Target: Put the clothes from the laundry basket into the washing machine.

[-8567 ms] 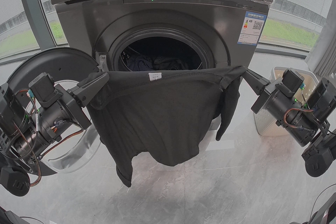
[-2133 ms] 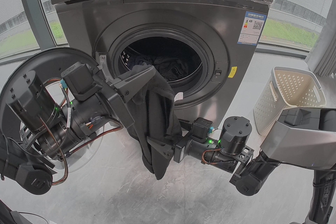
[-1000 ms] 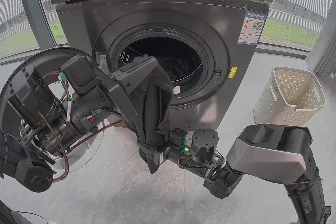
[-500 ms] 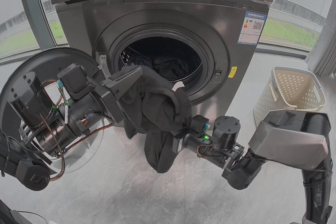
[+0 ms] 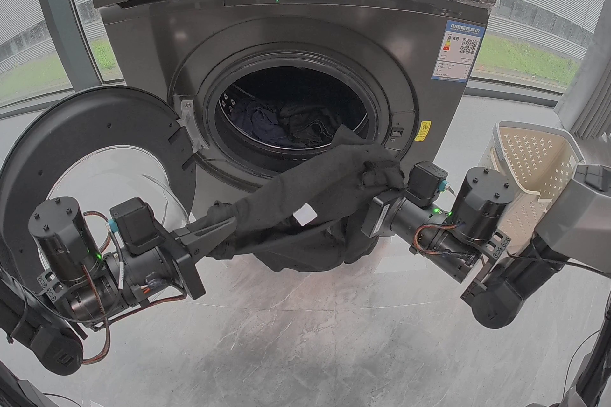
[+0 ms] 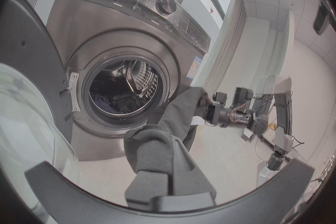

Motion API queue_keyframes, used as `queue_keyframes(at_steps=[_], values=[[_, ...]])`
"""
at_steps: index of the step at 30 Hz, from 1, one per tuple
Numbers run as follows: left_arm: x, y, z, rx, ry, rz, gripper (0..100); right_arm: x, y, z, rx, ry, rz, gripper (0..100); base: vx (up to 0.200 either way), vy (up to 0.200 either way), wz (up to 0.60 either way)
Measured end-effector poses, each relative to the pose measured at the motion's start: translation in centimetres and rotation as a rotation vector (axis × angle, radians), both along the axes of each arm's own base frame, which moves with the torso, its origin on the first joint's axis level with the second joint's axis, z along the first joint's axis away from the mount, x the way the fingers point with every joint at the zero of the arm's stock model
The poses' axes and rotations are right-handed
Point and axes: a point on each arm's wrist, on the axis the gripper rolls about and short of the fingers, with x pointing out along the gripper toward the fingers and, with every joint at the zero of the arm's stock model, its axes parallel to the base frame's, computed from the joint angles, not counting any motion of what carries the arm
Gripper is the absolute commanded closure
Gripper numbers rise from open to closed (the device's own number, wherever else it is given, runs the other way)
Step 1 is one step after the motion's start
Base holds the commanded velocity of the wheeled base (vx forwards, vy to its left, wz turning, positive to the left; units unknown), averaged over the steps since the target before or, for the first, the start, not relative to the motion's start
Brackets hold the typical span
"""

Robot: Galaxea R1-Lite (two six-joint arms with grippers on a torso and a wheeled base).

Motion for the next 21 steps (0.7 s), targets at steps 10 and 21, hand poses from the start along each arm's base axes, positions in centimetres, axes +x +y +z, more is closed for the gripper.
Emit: queue_keyframes(at_steps=[10, 21], values=[[-0.5, -0.8, -1.6, 0.028, 0.052, -0.034, 100, -1.8, -0.8, 1.9, 0.027, -0.029, 0.010, 100, 0.000, 0.000, 0.00], [-1.1, -0.8, -3.4, 0.062, 0.133, -0.047, 0, -2.4, 0.1, 3.3, 0.051, -0.070, 0.041, 100, 0.000, 0.000, 0.00]])
